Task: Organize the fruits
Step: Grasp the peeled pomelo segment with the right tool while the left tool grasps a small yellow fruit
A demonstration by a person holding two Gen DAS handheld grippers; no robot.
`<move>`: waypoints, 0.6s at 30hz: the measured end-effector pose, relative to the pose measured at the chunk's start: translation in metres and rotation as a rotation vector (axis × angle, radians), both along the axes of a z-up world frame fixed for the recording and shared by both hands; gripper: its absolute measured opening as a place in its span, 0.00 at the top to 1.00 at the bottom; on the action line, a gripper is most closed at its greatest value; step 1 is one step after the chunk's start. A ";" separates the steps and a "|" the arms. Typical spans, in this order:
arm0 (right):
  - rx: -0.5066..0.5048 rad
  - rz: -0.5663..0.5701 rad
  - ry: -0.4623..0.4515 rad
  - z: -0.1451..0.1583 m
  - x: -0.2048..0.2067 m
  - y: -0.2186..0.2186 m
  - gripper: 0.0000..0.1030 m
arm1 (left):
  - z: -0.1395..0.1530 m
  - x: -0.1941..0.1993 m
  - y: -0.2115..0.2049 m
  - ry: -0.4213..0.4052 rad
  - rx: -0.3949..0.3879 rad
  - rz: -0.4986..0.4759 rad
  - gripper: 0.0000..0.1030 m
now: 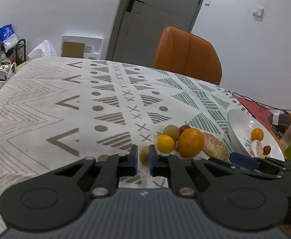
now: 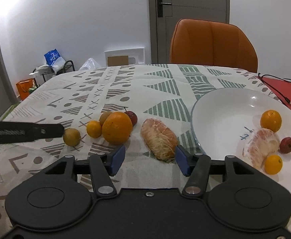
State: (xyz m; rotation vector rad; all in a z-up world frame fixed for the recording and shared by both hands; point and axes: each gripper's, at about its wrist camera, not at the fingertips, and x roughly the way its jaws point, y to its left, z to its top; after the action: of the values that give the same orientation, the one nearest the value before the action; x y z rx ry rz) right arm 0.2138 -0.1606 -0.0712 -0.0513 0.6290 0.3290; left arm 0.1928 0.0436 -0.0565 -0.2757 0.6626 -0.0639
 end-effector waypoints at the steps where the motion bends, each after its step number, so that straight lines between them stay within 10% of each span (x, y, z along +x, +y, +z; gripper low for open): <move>1: -0.008 -0.003 -0.001 -0.001 0.001 0.002 0.46 | 0.001 -0.001 0.002 -0.002 -0.002 0.004 0.90; 18: -0.021 -0.006 -0.014 0.004 -0.004 0.003 0.52 | 0.004 -0.005 0.001 -0.001 -0.020 0.003 0.77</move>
State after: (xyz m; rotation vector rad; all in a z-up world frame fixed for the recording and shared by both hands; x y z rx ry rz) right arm 0.2098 -0.1573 -0.0673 -0.0722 0.6186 0.3161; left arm 0.1876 0.0451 -0.0526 -0.2959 0.6608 -0.0675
